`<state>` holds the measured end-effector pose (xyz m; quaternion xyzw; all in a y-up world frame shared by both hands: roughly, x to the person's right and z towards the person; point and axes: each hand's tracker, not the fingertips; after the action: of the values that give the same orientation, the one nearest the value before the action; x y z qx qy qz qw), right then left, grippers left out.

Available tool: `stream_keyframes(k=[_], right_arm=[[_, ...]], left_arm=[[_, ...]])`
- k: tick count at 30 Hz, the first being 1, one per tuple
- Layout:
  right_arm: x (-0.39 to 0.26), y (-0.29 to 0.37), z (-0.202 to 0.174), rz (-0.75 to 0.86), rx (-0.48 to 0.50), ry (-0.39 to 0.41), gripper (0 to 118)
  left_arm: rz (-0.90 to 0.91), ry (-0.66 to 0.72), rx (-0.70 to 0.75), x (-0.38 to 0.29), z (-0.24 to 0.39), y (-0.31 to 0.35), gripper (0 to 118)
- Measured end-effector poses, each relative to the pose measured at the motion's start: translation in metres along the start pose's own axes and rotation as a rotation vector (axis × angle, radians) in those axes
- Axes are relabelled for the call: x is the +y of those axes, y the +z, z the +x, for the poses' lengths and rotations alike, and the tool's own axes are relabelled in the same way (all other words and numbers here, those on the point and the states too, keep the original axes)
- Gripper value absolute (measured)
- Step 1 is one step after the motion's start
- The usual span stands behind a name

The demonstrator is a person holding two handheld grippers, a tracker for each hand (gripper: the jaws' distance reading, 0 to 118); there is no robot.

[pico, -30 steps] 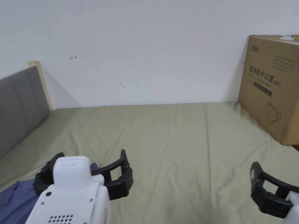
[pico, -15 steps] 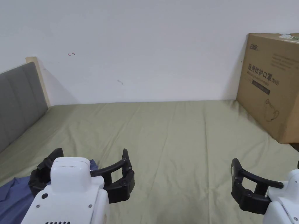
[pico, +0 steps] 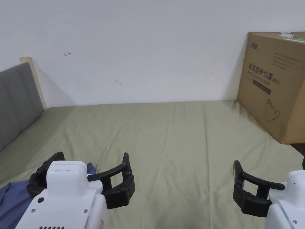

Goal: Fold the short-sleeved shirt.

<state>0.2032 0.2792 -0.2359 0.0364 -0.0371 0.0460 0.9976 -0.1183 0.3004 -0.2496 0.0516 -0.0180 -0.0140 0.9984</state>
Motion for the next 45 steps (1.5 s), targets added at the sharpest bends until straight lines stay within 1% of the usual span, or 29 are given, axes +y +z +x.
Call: stream_keyframes(k=[3,6,10,11,12,13,14,15,16,17,18,19,20,21,22,23,26,29,32,35,37,40,42,44,45], right_arm=[[-0.002,0.001,0.0,-0.016,0.001,-0.021,118],[-0.003,0.005,0.0,0.009,-0.008,-0.045,118],[0.004,0.007,0.002,0.005,0.006,-0.052,118],[0.005,0.007,0.003,0.002,0.009,-0.046,118],[0.006,0.008,0.003,0.001,0.013,-0.039,118],[0.007,0.008,0.003,0.001,0.019,-0.036,118],[0.008,0.009,0.004,-0.003,0.044,-0.031,117],[0.008,0.009,0.004,-0.005,0.054,-0.027,116],[0.009,0.011,0.002,-0.003,0.055,-0.022,104],[0.009,0.012,0.001,-0.001,0.065,-0.012,76],[0.009,0.015,0.0,0.012,0.066,-0.001,22],[0.009,0.015,-0.002,0.027,0.048,0.02,0],[0.008,0.013,-0.004,-0.002,-0.008,0.05,0],[0.008,0.014,-0.003,0.008,-0.024,0.033,0],[0.008,0.012,0.002,-0.014,0.035,-0.01,0],[0.009,0.011,0.006,-0.043,0.068,-0.04,0],[0.008,0.007,0.008,-0.061,0.025,-0.032,0],[0.007,0.008,0.011,-0.063,0.011,-0.056,0],[0.007,0.005,0.013,-0.07,0.031,-0.081,0],[0.007,-0.004,0.001,-0.075,0.065,-0.108,0],[0.006,-0.015,-0.02,-0.087,0.117,-0.135,0],[0.01,-0.027,-0.065,-0.106,0.26,-0.158,0],[0.016,-0.028,-0.102,-0.1,0.393,-0.152,0],[0.022,-0.026,-0.134,-0.08,0.518,-0.136,0],[0.025,-0.024,-0.147,-0.071,0.566,-0.133,0]], left_arm=[[0.0,0.004,-0.007,0.002,0.0,0.001,118],[-0.001,0.024,-0.003,0.003,0.0,0.002,118],[-0.021,0.019,0.0,0.003,-0.001,0.001,118],[-0.028,0.012,-0.002,0.003,-0.001,0.001,117],[-0.033,0.004,-0.003,0.003,-0.001,0.001,113],[-0.036,-0.006,-0.001,0.003,0.0,0.002,96],[-0.037,-0.023,0.01,0.004,0.001,0.003,67],[-0.039,-0.04,0.02,0.004,0.002,0.003,29],[-0.052,-0.051,0.018,0.005,0.002,0.002,0],[-0.072,-0.066,0.022,0.005,0.002,0.0,0],[-0.065,-0.061,0.028,0.003,0.002,-0.001,0],[-0.067,-0.062,0.023,0.002,0.001,-0.002,0],[-0.079,-0.044,-0.017,0.001,0.0,-0.002,0],[-0.084,-0.039,-0.02,0.001,0.0,-0.003,0],[-0.086,-0.039,-0.019,0.0,0.001,-0.002,0],[-0.087,-0.038,-0.02,-0.002,0.002,-0.001,0],[-0.08,-0.037,-0.026,-0.003,0.003,0.0,0],[-0.078,-0.038,-0.019,-0.003,0.002,-0.001,0],[-0.094,-0.006,-0.005,0.0,-0.008,0.002,0],[-0.112,0.023,0.052,0.007,-0.032,0.015,0],[-0.105,0.011,0.128,0.011,-0.057,0.031,0],[-0.103,-0.03,0.281,0.018,-0.099,0.061,0],[-0.096,-0.05,0.388,0.022,-0.125,0.084,0],[-0.086,-0.062,0.468,0.024,-0.141,0.103,0],[-0.079,-0.057,0.489,0.024,-0.147,0.111,0]])
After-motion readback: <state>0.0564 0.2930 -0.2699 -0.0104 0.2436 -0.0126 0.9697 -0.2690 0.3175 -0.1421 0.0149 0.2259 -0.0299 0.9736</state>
